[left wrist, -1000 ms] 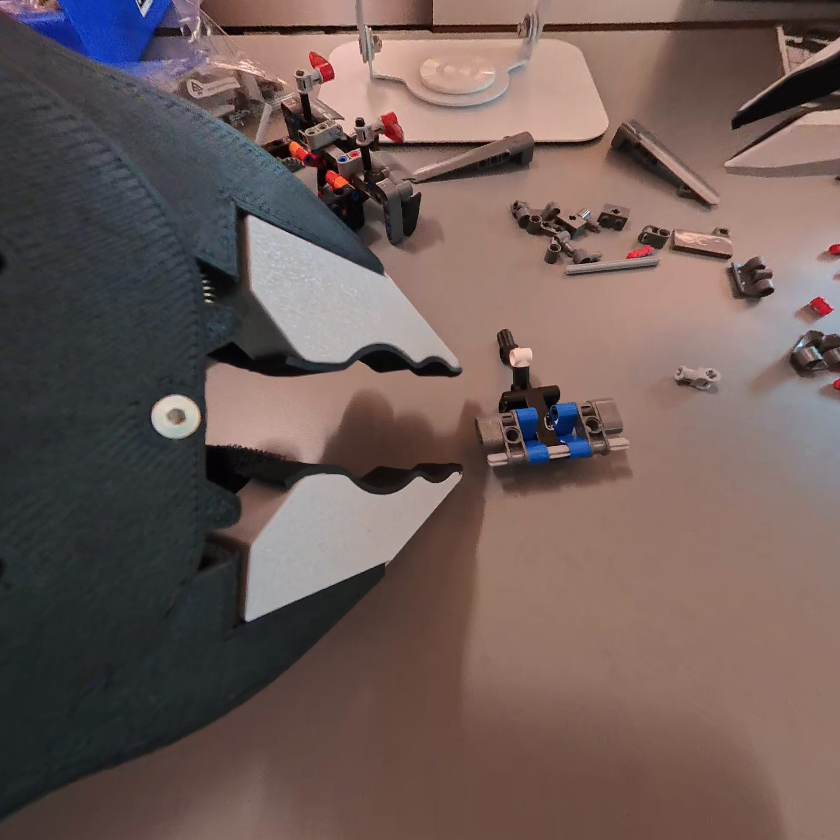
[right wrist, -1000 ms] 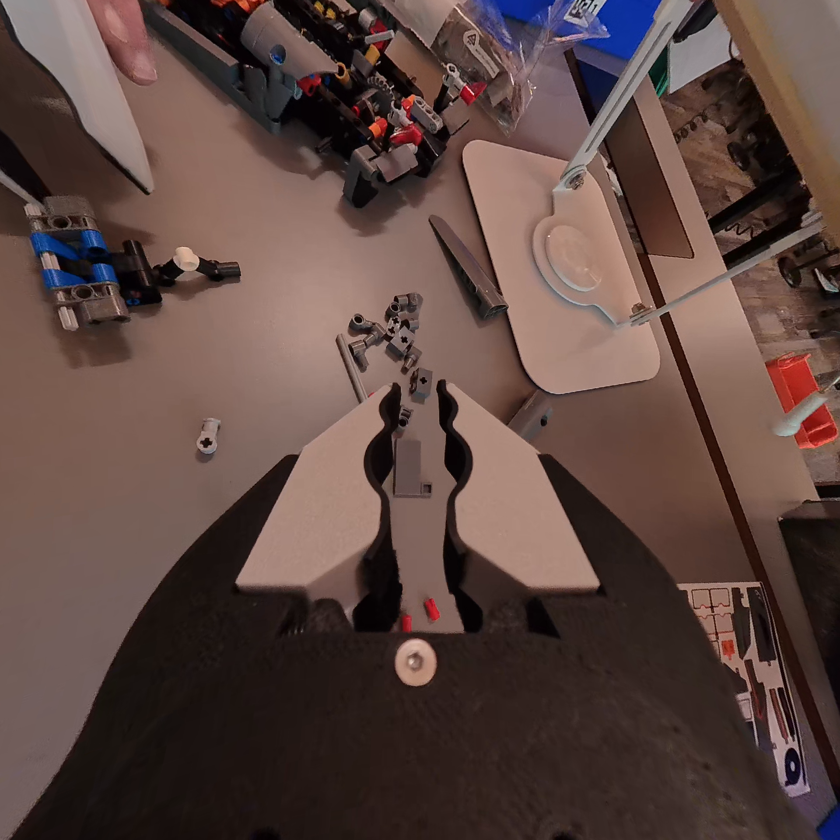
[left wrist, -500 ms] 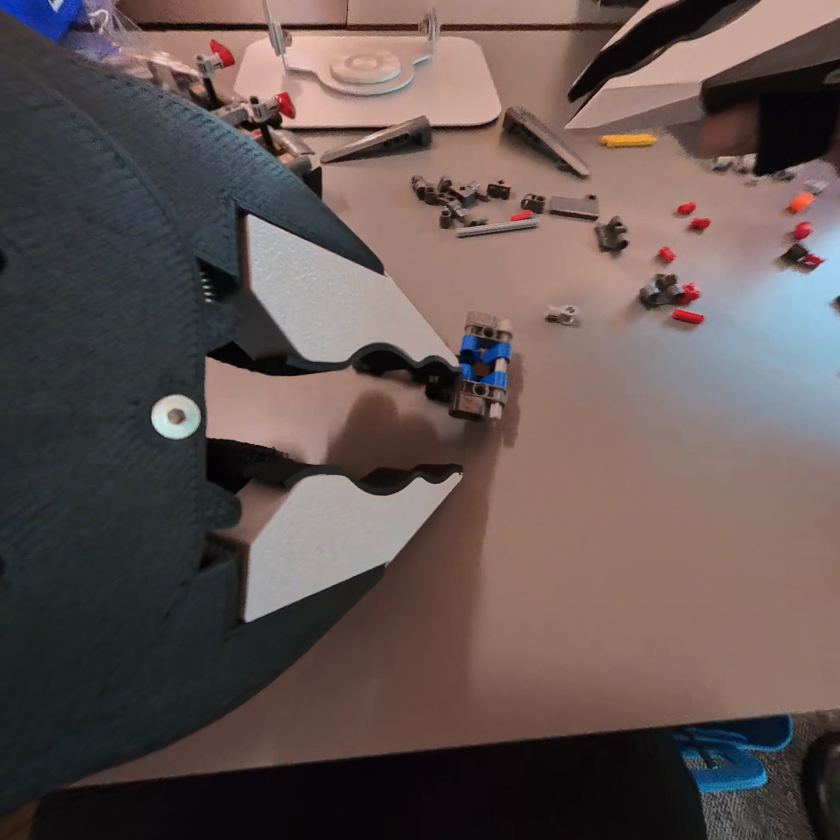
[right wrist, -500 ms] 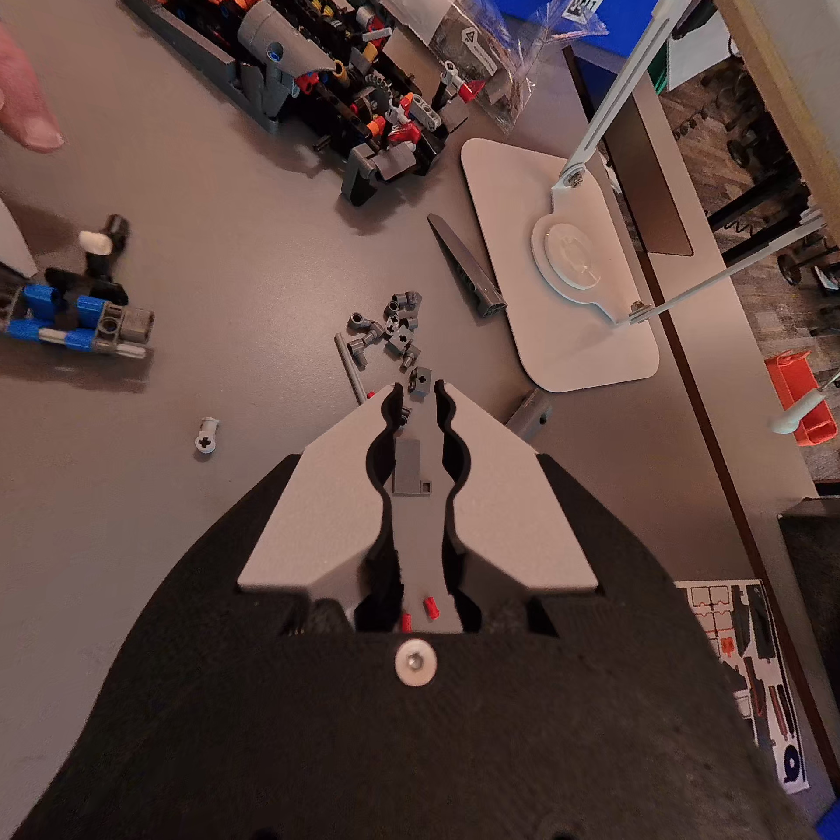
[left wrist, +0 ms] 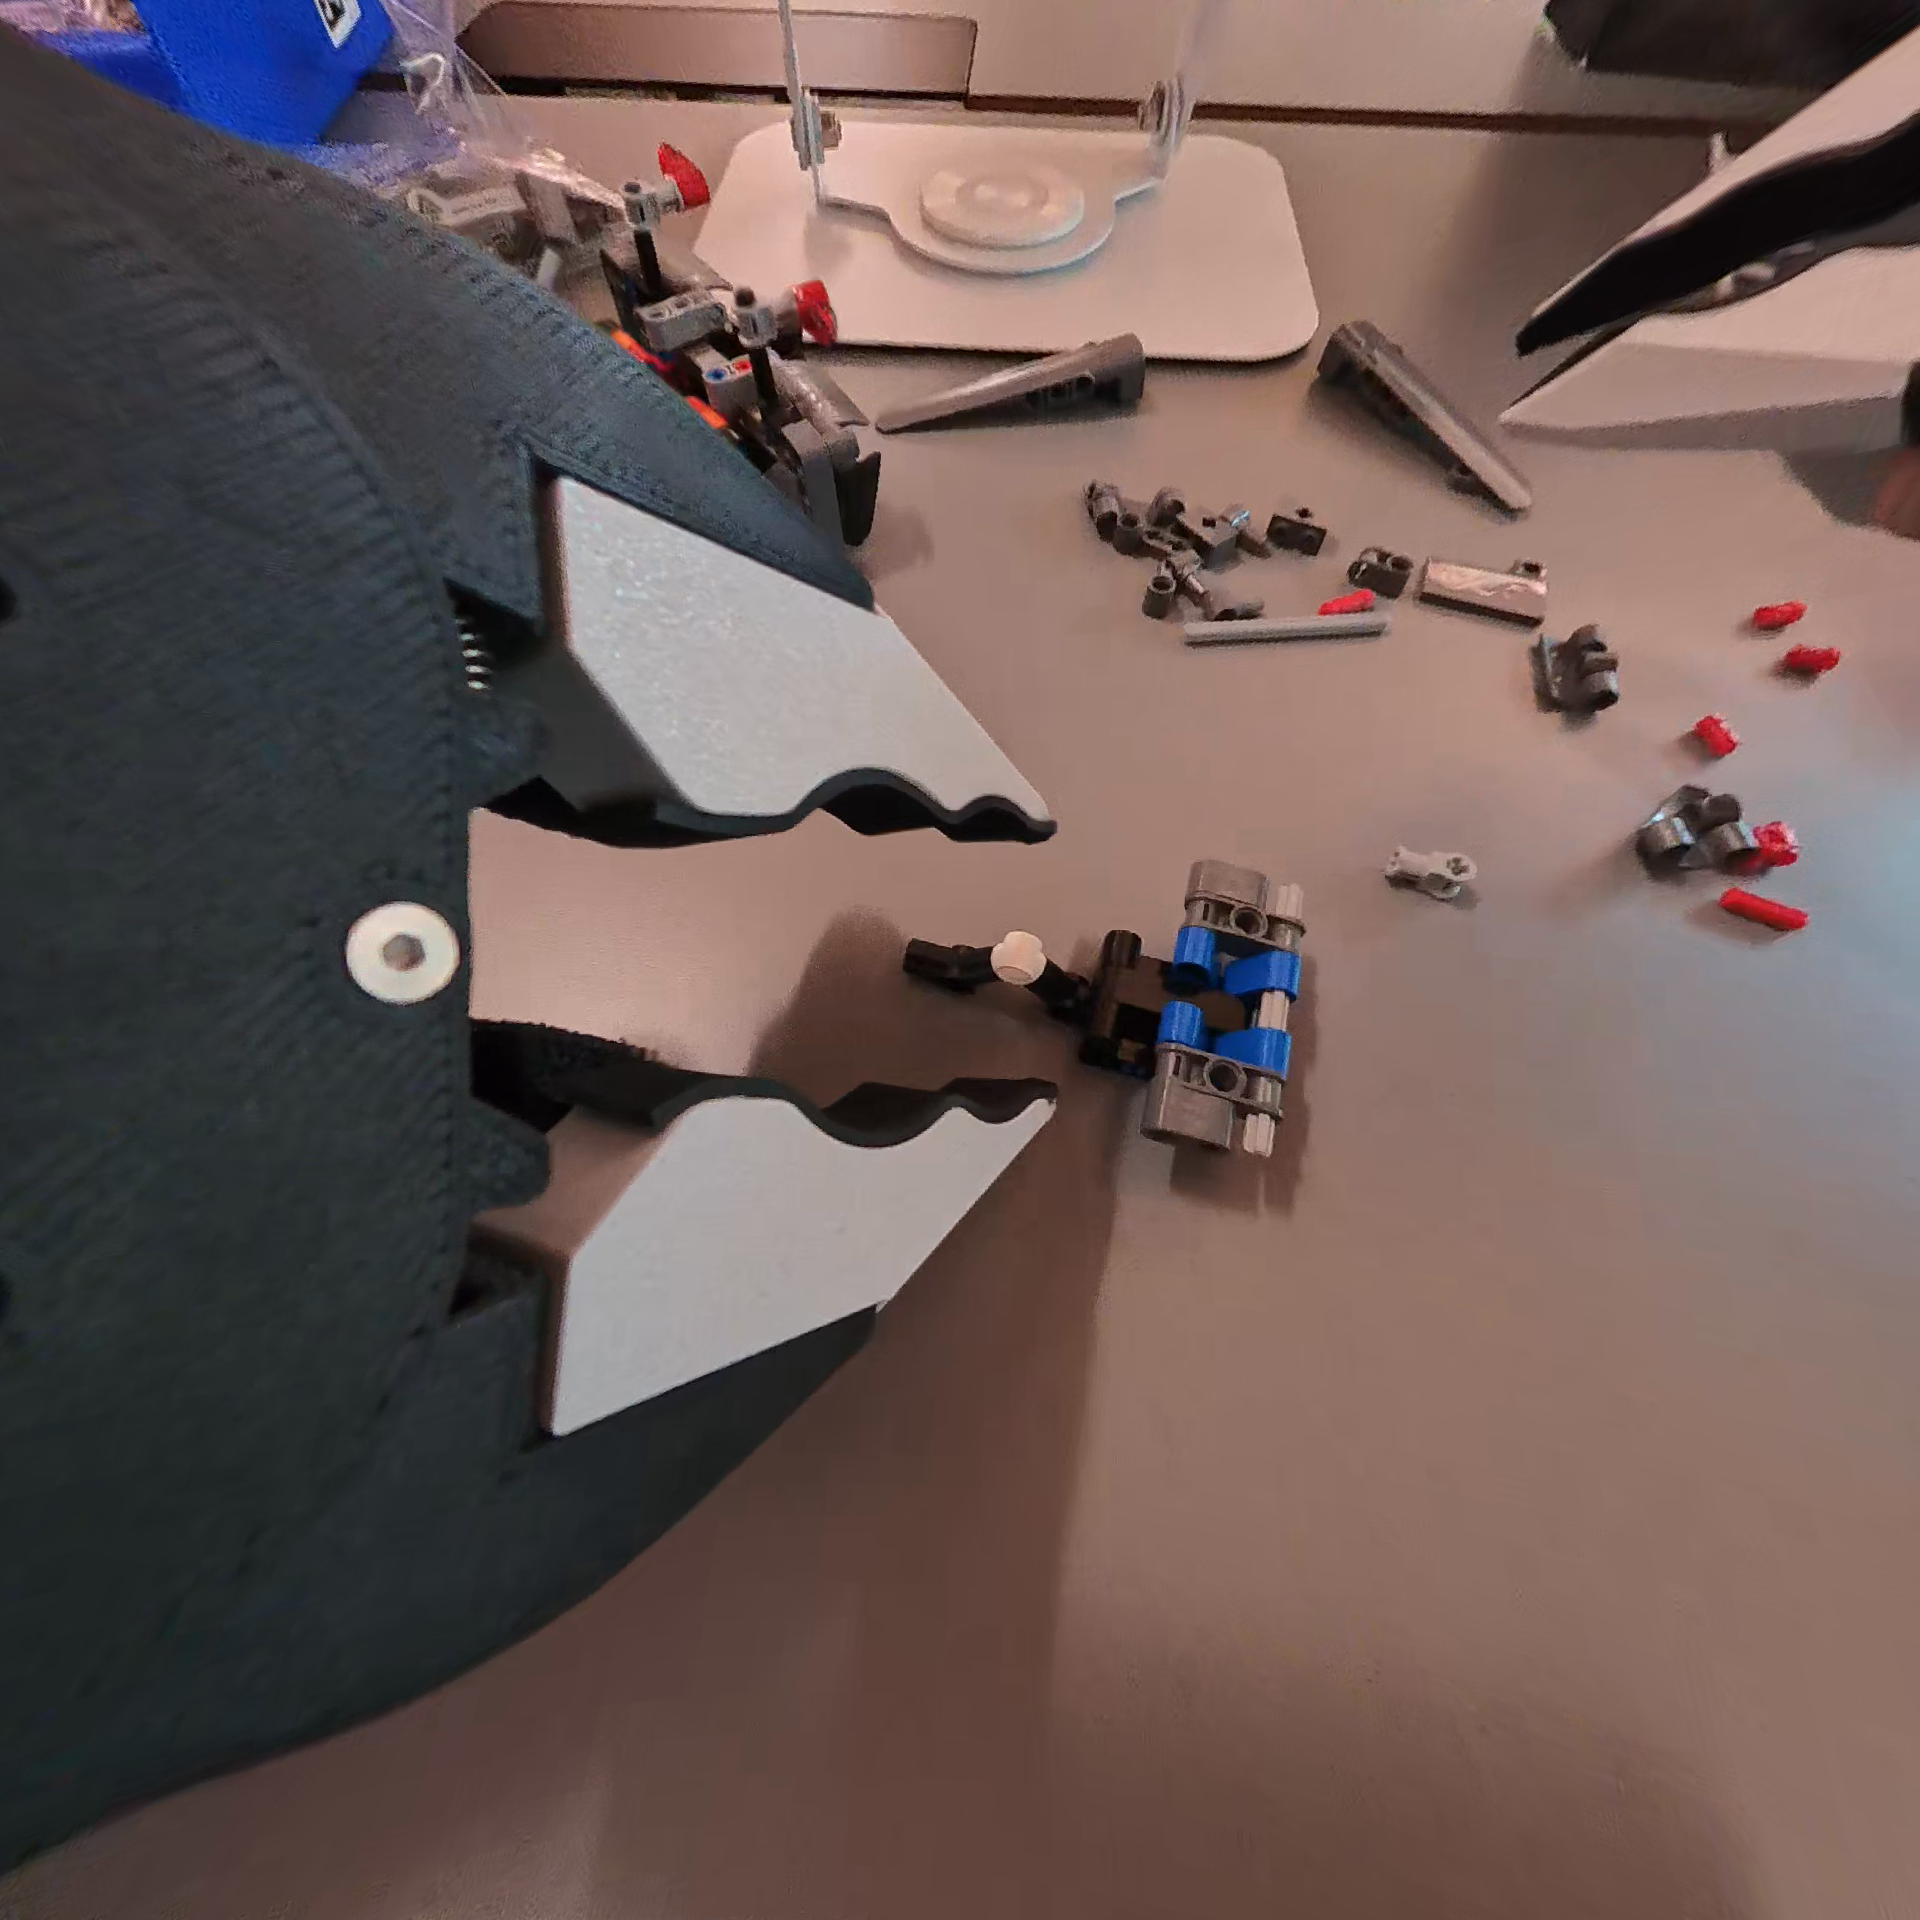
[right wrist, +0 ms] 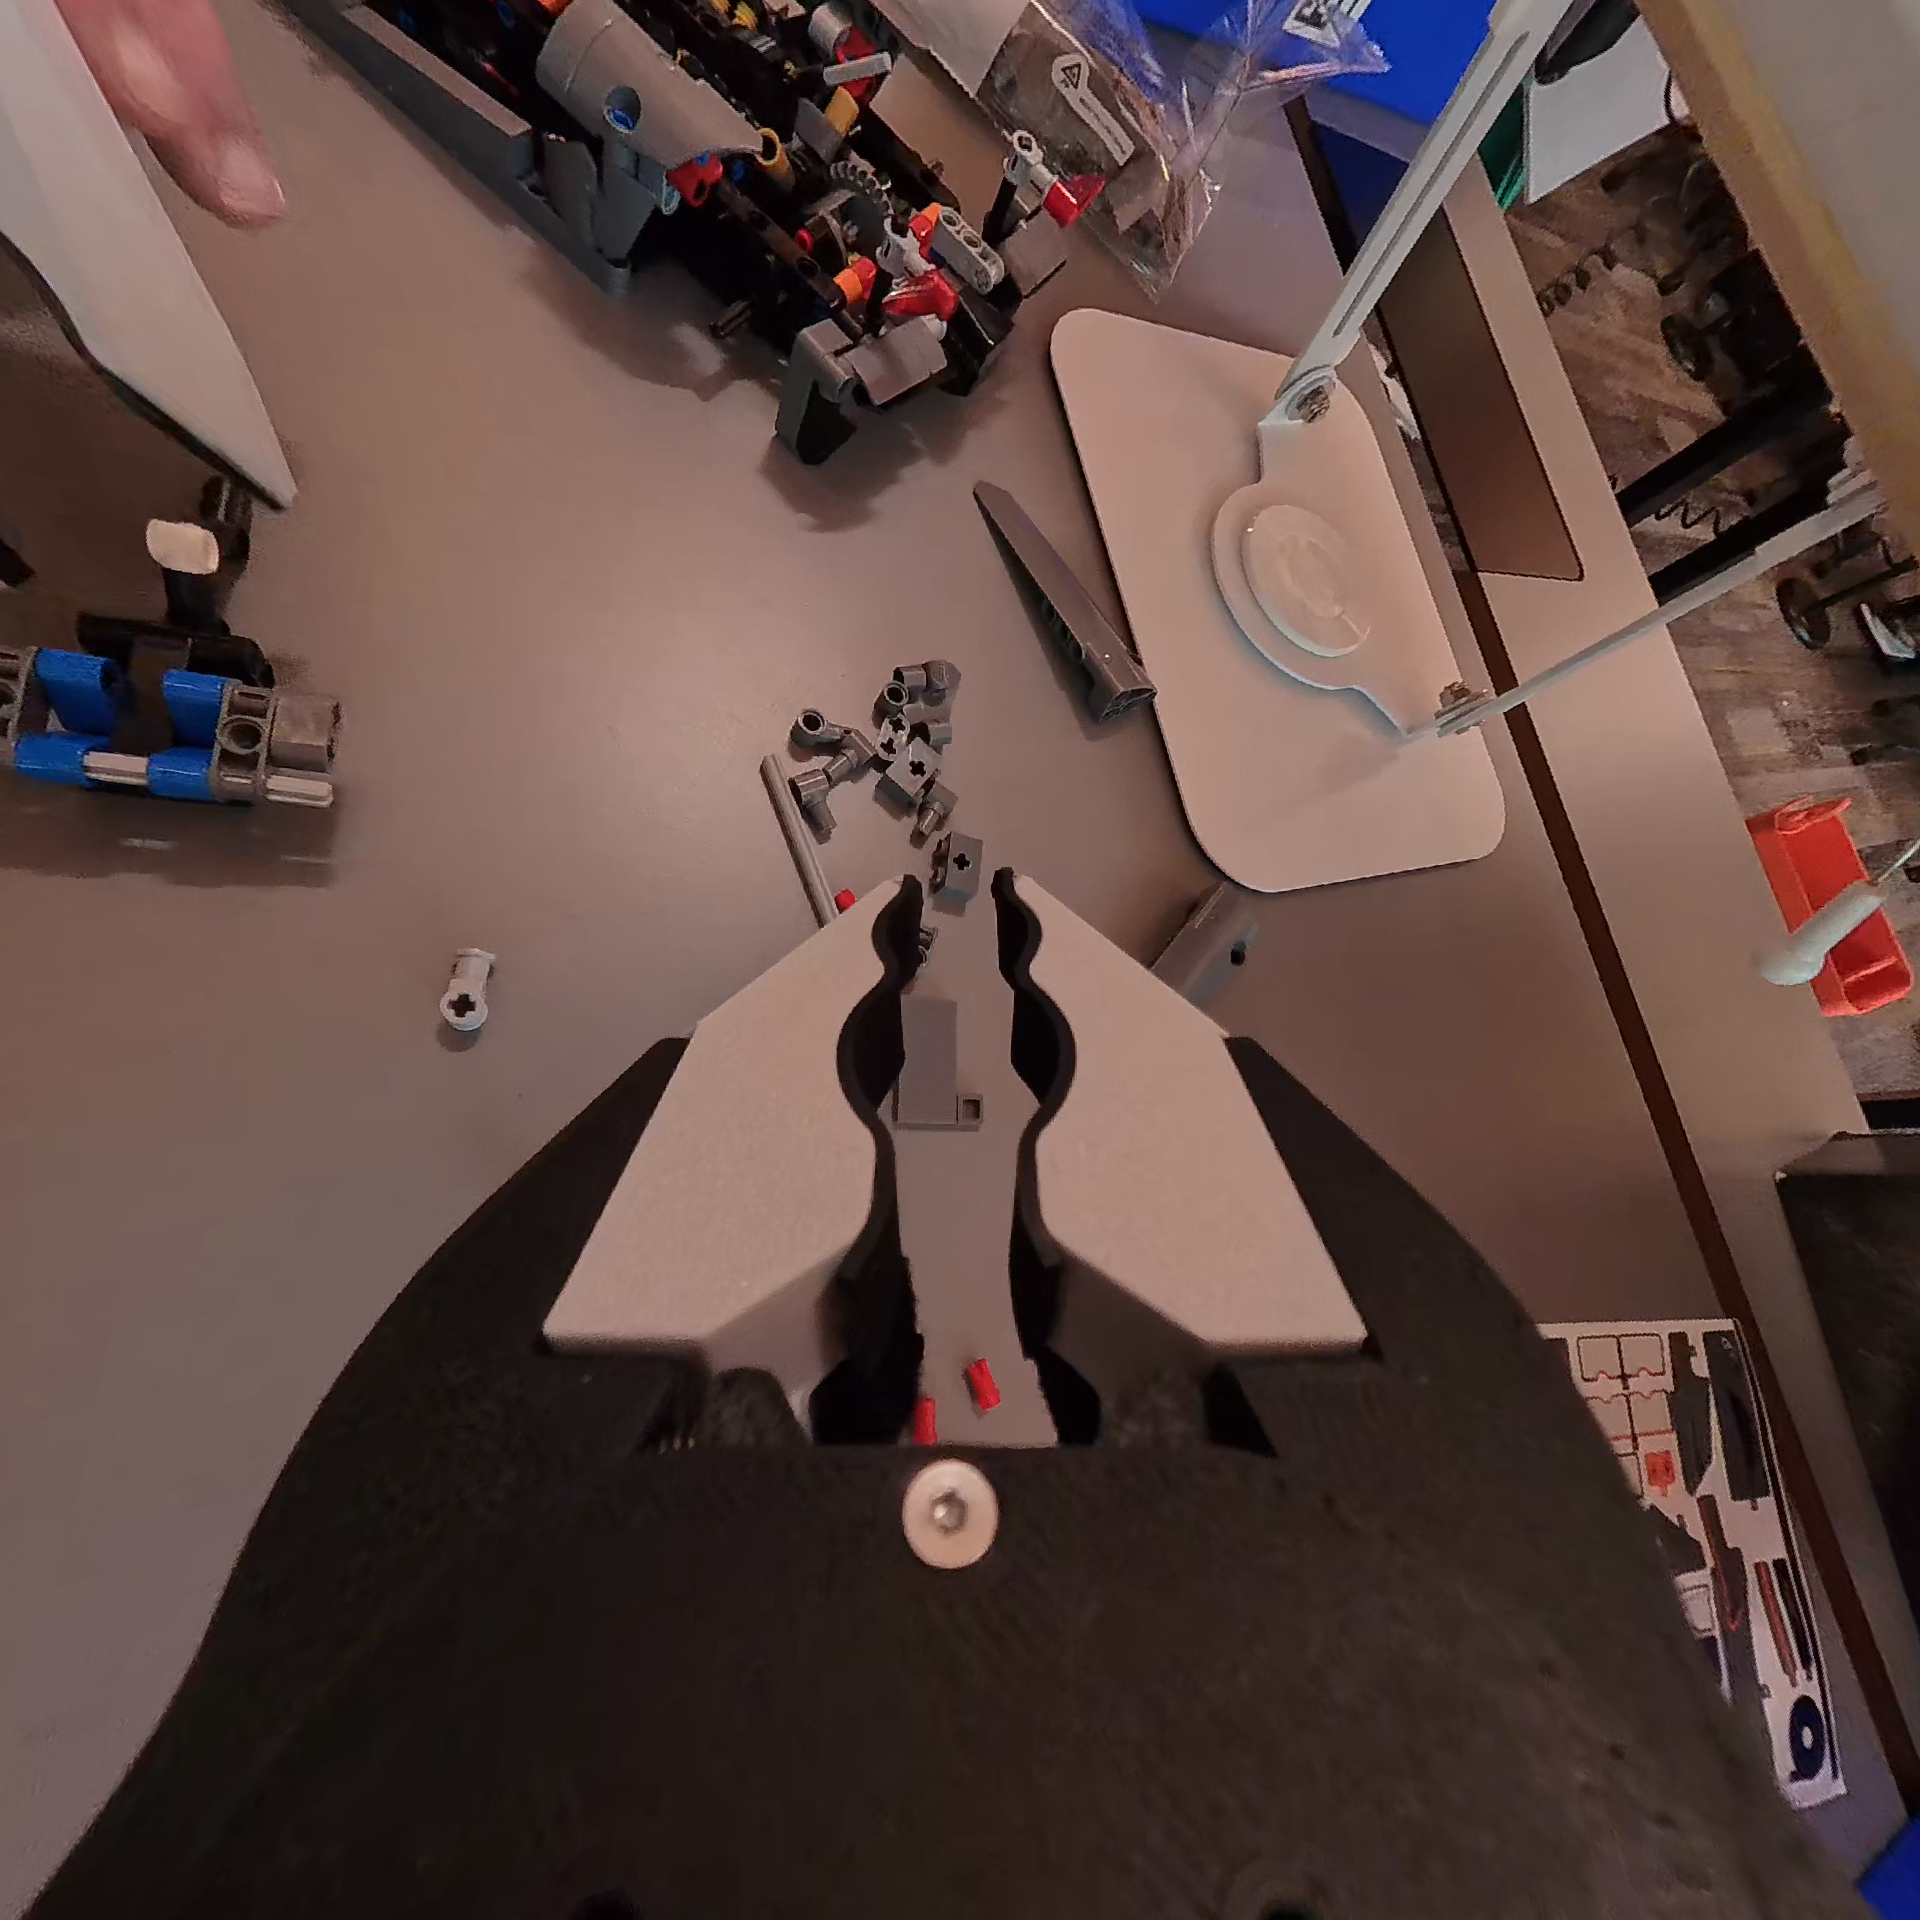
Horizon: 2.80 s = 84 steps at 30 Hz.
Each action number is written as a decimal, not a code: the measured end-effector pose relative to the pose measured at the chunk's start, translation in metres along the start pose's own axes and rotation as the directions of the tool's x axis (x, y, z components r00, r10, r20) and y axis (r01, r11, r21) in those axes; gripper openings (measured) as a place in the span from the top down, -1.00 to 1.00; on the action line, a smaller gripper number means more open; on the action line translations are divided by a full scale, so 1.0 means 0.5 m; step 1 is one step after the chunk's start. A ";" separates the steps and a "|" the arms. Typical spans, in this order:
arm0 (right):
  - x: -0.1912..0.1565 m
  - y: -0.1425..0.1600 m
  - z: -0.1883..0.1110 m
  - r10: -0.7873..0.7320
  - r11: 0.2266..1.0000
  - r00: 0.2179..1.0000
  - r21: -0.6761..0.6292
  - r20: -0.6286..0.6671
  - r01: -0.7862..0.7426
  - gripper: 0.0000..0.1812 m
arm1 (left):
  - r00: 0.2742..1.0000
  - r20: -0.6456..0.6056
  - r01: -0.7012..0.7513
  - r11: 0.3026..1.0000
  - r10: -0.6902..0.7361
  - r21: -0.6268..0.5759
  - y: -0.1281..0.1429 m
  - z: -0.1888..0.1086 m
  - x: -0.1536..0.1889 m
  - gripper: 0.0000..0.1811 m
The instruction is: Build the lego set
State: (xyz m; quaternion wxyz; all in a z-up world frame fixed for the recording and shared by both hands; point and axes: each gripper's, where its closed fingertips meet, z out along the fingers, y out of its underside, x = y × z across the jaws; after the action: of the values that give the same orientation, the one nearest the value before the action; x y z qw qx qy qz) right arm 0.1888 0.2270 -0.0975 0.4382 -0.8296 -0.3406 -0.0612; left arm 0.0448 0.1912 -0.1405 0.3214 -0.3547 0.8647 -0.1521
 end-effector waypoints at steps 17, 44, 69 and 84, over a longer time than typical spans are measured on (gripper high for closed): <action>0.015 -0.001 -0.013 0.001 1.000 1.000 0.009 -0.028 -0.001 0.90 | 0.986 0.121 0.127 0.989 -0.117 -0.077 0.025 0.021 -0.063 0.93; 0.018 0.015 -0.007 0.014 1.000 1.000 -0.019 -0.022 -0.014 0.90 | 0.871 0.265 0.448 0.891 -0.414 -0.081 0.054 0.031 -0.121 0.68; 0.040 0.006 0.057 0.101 0.994 0.995 -0.043 -0.012 -0.101 0.46 | 0.857 0.449 0.133 0.951 -0.252 0.280 -0.061 -0.033 -0.237 0.48; 0.074 -0.028 0.220 -0.044 0.980 0.996 -0.189 0.072 0.057 0.61 | 0.766 0.585 0.097 0.947 -0.267 0.305 -0.041 -0.081 -0.269 0.61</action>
State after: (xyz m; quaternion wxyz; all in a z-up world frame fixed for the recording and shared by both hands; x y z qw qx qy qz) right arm 0.1867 0.3358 -0.1402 0.3434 -0.8603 -0.3689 -0.0767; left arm 0.1013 0.2738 -0.0398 0.6138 -0.4228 0.6450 -0.1684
